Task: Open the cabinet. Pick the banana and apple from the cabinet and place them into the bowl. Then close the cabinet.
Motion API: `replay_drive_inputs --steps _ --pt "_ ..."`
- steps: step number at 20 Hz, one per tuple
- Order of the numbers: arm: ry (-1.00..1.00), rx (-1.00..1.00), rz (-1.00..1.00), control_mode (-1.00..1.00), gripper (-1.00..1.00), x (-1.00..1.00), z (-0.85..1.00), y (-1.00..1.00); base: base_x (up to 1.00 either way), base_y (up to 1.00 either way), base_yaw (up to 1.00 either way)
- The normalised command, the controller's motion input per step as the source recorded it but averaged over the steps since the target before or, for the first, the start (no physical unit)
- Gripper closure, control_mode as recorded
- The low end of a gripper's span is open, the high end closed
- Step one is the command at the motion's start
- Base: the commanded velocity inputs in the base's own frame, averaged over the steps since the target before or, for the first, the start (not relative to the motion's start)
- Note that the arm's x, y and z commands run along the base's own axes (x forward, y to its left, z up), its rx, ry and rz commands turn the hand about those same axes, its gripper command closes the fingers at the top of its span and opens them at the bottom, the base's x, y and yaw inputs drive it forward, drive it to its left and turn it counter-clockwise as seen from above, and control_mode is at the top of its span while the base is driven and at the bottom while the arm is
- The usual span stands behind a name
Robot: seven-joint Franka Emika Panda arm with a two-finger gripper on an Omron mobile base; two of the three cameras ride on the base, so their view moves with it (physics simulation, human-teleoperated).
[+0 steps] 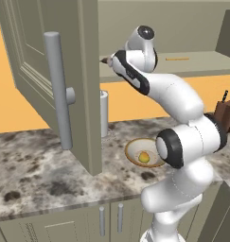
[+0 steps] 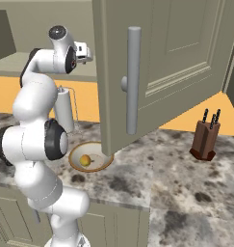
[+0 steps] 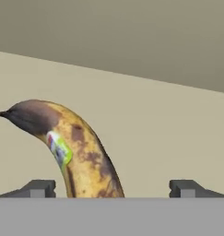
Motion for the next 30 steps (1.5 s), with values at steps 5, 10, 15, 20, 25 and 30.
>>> replay_drive_inputs --steps 5,10,15,20,25,30 --pt "0.06 0.0 0.0 -1.0 1.0 0.25 -0.35 0.21 0.0 0.0 0.0" --pt "0.0 0.0 0.0 -1.0 1.0 -0.11 0.0 0.0 0.0 0.0 0.0" --pt "-0.02 0.03 0.0 -1.0 1.0 -0.85 -0.01 -0.04 0.0 0.0 0.0" --pt "0.0 0.16 -0.01 -1.0 1.0 -1.0 -0.08 -0.3 0.0 0.0 0.0" --pt "0.0 0.15 -0.01 -1.0 1.0 -1.0 -0.49 -0.54 0.0 0.0 0.0" --pt "0.1 0.04 0.0 -1.0 1.0 -1.0 -0.94 -0.43 0.0 0.0 0.0"
